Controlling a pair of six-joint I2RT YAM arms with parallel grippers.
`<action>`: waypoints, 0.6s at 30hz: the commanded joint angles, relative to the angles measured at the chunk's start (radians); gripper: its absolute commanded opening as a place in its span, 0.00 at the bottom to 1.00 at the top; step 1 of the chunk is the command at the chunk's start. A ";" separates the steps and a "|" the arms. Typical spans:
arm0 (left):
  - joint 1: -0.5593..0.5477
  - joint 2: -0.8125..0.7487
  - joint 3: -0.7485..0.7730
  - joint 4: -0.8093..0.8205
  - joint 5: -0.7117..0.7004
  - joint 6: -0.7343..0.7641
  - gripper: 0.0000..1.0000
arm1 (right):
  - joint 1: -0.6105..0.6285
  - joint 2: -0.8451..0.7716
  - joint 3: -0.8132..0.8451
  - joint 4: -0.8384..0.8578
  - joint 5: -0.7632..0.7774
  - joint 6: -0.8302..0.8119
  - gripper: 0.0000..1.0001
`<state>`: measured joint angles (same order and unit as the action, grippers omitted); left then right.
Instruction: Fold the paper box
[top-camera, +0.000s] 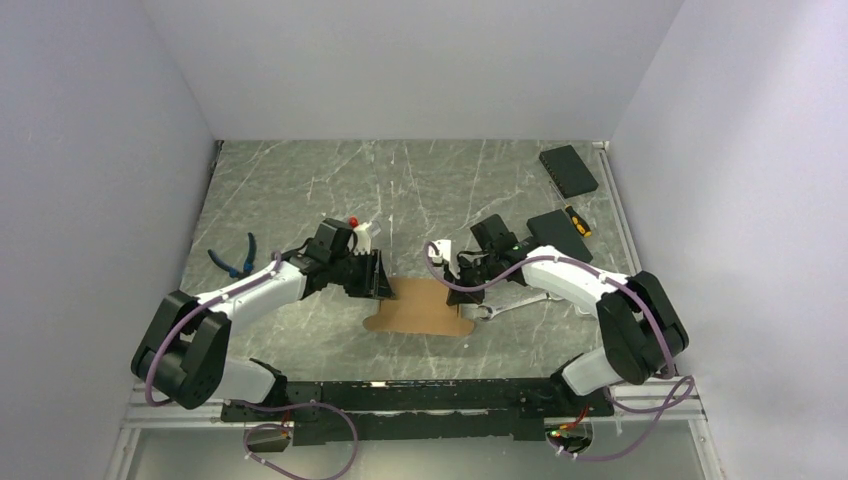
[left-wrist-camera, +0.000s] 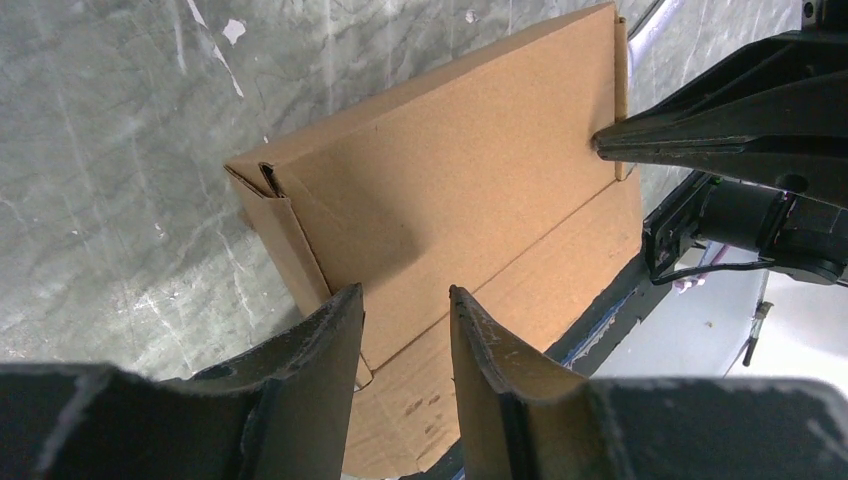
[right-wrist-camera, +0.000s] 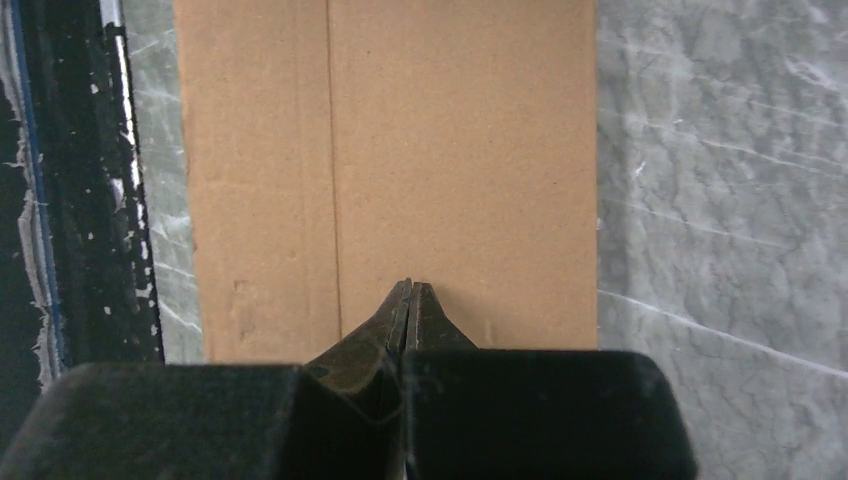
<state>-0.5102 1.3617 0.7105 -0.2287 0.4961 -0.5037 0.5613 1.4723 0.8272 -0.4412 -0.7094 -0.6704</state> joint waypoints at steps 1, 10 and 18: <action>-0.010 0.011 -0.008 0.008 -0.020 -0.014 0.43 | 0.014 0.006 0.030 0.026 0.125 0.006 0.00; -0.010 -0.202 -0.014 0.015 -0.084 -0.048 0.49 | -0.011 -0.082 0.074 -0.042 -0.019 0.030 0.10; -0.008 -0.444 -0.149 0.048 -0.210 -0.133 0.66 | -0.184 -0.153 0.022 0.062 -0.225 0.247 0.50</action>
<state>-0.5152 0.9955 0.6437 -0.2108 0.3664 -0.5709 0.4622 1.3529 0.8551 -0.4644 -0.7979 -0.5800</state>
